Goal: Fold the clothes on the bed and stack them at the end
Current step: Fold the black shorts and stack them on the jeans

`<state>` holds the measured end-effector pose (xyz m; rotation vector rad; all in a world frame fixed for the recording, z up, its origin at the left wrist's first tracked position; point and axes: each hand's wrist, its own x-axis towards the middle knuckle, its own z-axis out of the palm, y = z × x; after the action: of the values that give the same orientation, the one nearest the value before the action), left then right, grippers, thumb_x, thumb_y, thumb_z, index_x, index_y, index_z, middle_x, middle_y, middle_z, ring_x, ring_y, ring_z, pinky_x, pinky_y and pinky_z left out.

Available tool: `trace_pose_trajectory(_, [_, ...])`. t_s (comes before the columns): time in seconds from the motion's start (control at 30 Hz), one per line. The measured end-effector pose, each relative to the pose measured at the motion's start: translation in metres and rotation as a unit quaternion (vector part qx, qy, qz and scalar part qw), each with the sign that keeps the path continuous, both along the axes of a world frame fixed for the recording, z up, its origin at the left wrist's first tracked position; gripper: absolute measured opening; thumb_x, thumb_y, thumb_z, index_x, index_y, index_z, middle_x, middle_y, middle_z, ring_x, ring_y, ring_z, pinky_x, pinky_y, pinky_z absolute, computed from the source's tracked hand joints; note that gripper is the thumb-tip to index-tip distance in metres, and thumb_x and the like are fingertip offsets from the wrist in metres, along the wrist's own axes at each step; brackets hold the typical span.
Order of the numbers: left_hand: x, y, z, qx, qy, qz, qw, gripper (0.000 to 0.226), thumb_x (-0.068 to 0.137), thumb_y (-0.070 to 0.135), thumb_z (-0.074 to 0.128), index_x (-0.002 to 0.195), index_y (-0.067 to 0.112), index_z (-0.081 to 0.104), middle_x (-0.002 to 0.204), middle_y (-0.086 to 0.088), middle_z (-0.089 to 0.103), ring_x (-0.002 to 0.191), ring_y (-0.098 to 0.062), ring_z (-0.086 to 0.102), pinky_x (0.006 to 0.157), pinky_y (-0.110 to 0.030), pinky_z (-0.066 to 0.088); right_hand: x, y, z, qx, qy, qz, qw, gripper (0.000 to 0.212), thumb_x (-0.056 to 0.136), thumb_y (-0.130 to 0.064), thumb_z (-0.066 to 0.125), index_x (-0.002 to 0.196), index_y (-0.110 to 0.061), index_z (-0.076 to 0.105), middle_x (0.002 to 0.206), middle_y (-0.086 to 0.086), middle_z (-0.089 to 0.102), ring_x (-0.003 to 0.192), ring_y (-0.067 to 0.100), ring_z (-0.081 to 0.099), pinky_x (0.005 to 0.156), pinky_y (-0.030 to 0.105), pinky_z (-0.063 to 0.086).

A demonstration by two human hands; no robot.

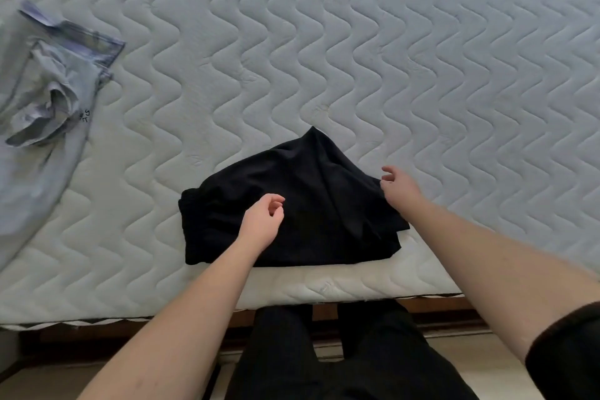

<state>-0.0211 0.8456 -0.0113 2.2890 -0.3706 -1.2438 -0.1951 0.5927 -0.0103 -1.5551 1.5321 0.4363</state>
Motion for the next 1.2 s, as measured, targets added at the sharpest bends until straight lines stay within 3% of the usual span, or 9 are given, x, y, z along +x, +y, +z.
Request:
trace_pose_trajectory(0.23, [-0.042,-0.098,-0.016,-0.03,-0.034,-0.138,0.989,0.029,0.097,0.021,0.05,0.124,0.025,0.061,0.121,0.009,0.063,0.111,-0.008,0.057,0.093,-0.021,0.041,-0.048,-0.013,-0.036,0.051,0.017,-0.024,0.998,0.064,0.098,-0.024,0.056,0.154,-0.015,0.025,0.154,0.008,0.036,0.138,0.029,0.04,0.113,0.043,0.034])
trace_pose_trajectory(0.4, [-0.039,-0.152,-0.037,-0.064,-0.142,-0.237,0.959,0.034,0.096,0.014,0.05,0.129,0.018,0.06,0.131,0.002,0.059,0.123,-0.017,0.051,0.107,-0.033,0.04,-0.05,-0.024,-0.06,0.029,0.077,-0.025,0.996,0.079,0.087,-0.039,0.07,0.15,-0.016,0.028,0.149,0.01,0.04,0.133,0.033,0.043,0.109,0.045,0.037])
trace_pose_trajectory(0.5, [-0.031,-0.174,-0.052,-0.065,-0.223,-0.313,0.921,0.04,0.095,0.006,0.05,0.133,0.014,0.059,0.137,-0.005,0.056,0.129,-0.024,0.047,0.11,-0.036,0.033,-0.053,-0.03,-0.067,0.033,0.066,-0.035,0.997,0.059,0.091,-0.031,0.067,0.141,-0.017,0.039,0.133,0.009,0.056,0.12,0.031,0.054,0.096,0.038,0.044])
trace_pose_trajectory(0.63, [-0.014,-0.195,-0.07,0.016,-0.301,-0.428,0.852,0.04,0.096,0.014,0.052,0.135,0.024,0.054,0.142,-0.003,0.048,0.136,-0.024,0.037,0.117,-0.043,0.015,-0.062,-0.041,-0.068,-0.028,0.002,-0.052,0.998,0.014,0.095,-0.02,0.054,0.105,-0.02,0.064,0.084,-0.004,0.061,0.092,0.023,0.063,0.07,0.027,0.042])
trace_pose_trajectory(0.77, [-0.001,-0.213,-0.077,0.079,-0.303,-0.513,0.799,0.019,0.095,0.02,0.056,0.113,0.022,0.061,0.129,-0.004,0.051,0.125,-0.025,0.045,0.119,-0.051,0.01,-0.069,-0.046,-0.065,-0.078,-0.022,-0.117,0.99,0.015,0.098,-0.026,0.046,0.103,-0.02,0.059,0.089,-0.003,0.065,0.088,0.023,0.062,0.071,0.03,0.044])
trace_pose_trajectory(0.87, [0.004,-0.221,-0.078,0.068,-0.29,-0.507,0.809,0.013,0.095,0.024,0.056,0.107,0.022,0.063,0.118,-0.002,0.058,0.115,-0.024,0.052,0.118,-0.047,0.012,-0.066,-0.03,-0.067,0.01,-0.031,-0.089,0.995,0.026,0.097,-0.046,0.048,0.105,-0.023,0.055,0.088,-0.003,0.068,0.089,0.021,0.064,0.068,0.031,0.045])
trace_pose_trajectory(0.97, [0.007,-0.224,-0.076,0.035,-0.249,-0.473,0.844,0.009,0.095,0.029,0.057,0.098,0.022,0.063,0.102,0.003,0.067,0.101,-0.022,0.059,0.109,-0.039,0.025,-0.056,-0.012,-0.064,0.075,-0.095,-0.1,0.988,0.047,0.09,-0.052,0.06,0.129,-0.031,0.046,0.093,-0.009,0.06,0.088,0.011,0.06,0.073,0.027,0.045])
trace_pose_trajectory(1.07, [0.014,-0.222,-0.075,0.01,-0.248,-0.455,0.855,0.012,0.096,0.031,0.056,0.096,0.024,0.066,0.098,0.005,0.071,0.098,-0.021,0.06,0.097,-0.036,0.032,-0.043,-0.01,-0.065,0.127,-0.177,-0.214,0.952,0.043,0.091,-0.03,0.068,0.131,-0.025,0.055,0.097,-0.001,0.065,0.097,0.019,0.065,0.089,0.032,0.052])
trace_pose_trajectory(1.2, [0.02,-0.224,-0.078,-0.001,-0.272,-0.452,0.849,0.025,0.1,0.039,0.048,0.1,0.025,0.069,0.098,0.004,0.072,0.099,-0.022,0.062,0.093,-0.036,0.032,-0.023,-0.032,-0.06,0.205,-0.247,-0.377,0.869,0.024,0.097,-0.008,0.056,0.121,-0.011,0.062,0.096,0.003,0.065,0.085,0.017,0.062,0.084,0.025,0.051])
